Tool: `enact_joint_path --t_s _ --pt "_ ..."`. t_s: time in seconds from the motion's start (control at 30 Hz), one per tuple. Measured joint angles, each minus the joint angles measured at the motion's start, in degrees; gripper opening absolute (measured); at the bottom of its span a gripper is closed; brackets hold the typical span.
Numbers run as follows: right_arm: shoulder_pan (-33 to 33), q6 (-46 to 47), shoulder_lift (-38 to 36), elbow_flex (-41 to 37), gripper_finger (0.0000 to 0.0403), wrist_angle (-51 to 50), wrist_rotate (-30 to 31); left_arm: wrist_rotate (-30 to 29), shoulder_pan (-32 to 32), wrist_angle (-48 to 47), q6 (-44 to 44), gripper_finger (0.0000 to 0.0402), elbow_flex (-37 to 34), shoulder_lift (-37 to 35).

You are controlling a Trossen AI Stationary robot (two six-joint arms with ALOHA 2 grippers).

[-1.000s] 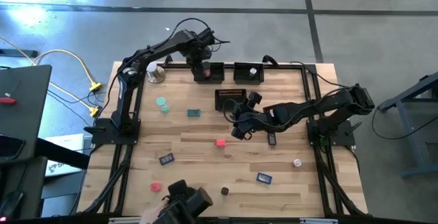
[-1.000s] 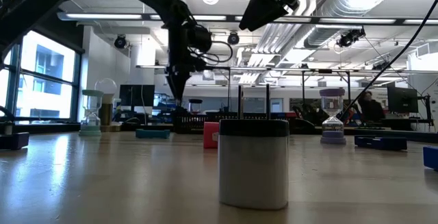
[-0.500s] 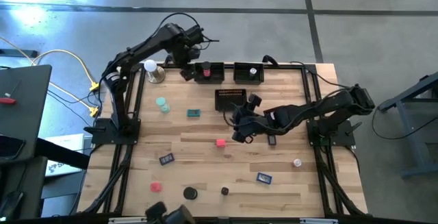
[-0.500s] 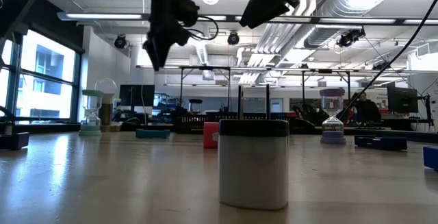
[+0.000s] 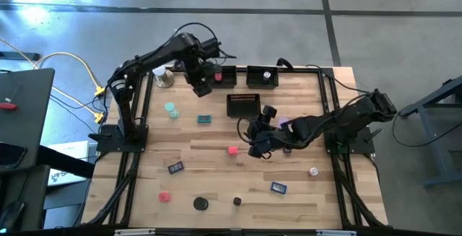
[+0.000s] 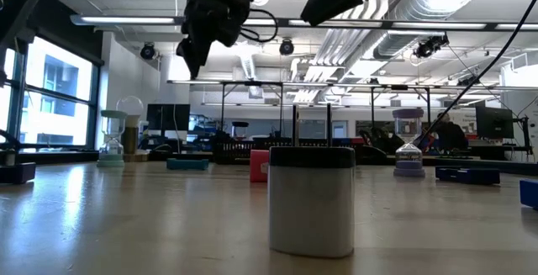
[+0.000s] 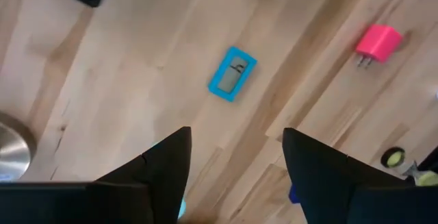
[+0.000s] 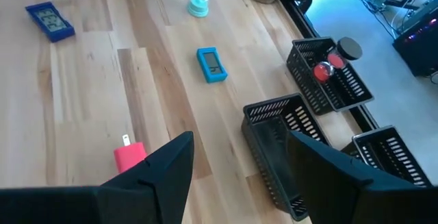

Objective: Pick & Place Office items
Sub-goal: Put the light blue digital timer into the bottom black bin

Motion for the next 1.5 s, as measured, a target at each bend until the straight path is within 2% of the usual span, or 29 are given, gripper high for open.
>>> enact_joint_path --t_s 0.27,0.37,0.63,0.93,1.13,1.3,1.5 --pt "1.74 0.0 0.0 0.0 0.0221 -0.04 -0.04 -2.4 -4.45 -0.01 1.46 0.0313 -0.02 0.0" --pt "2.39 0.02 0.0 0.0 0.0221 -0.05 0.01 -2.58 -6.63 -0.11 4.14 0.033 -1.12 0.0" --pt "4.43 3.1 0.0 0.0 0.0221 -3.3 0.91 -2.44 -11.91 3.06 8.28 0.0333 -10.23 -0.08" --pt "5.05 4.51 0.0 -0.02 0.0221 -4.66 1.83 -3.14 -13.42 20.55 8.24 0.0332 -25.04 -5.26" --pt "5.0 4.52 -0.01 -0.02 0.0221 -4.74 1.71 -6.34 -13.0 30.79 9.83 0.0332 -35.92 -8.39" --pt "4.99 4.5 -0.02 -0.02 0.0221 -4.66 1.71 -6.24 -12.99 35.92 12.31 0.0332 -39.63 -8.46" --pt "4.99 4.48 -0.02 -0.02 0.0221 -4.55 1.71 -6.21 -12.76 38.14 14.3 0.0332 -40.11 -8.46"
